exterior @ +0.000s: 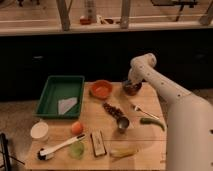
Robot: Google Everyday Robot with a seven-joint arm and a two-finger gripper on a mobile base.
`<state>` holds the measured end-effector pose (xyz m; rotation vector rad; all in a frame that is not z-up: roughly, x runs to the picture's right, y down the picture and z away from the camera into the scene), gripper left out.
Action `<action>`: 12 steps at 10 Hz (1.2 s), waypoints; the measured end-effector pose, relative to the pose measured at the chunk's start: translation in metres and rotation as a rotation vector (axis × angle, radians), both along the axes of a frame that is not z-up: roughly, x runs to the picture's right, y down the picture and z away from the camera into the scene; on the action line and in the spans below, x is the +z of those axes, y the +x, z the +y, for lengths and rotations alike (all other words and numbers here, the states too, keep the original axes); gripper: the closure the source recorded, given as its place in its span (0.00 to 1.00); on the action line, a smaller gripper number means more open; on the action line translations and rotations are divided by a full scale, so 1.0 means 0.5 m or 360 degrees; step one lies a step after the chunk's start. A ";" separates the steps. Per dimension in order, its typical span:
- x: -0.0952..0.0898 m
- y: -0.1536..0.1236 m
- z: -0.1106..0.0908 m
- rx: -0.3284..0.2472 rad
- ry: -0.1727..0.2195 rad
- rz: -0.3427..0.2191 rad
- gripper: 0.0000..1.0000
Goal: Wipe purple bowl with sponge
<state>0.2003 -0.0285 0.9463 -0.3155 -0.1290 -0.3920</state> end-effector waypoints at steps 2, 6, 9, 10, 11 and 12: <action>-0.010 0.014 0.015 0.0005 -0.0017 0.0008 1.00; -0.013 0.091 0.006 0.0060 -0.0027 0.0128 1.00; 0.016 0.070 -0.045 0.0069 0.0016 0.0164 1.00; 0.024 0.060 -0.055 0.0062 0.0027 0.0167 1.00; 0.030 0.038 -0.056 0.0062 0.0026 0.0148 1.00; 0.036 0.017 -0.059 0.0053 0.0030 0.0131 1.00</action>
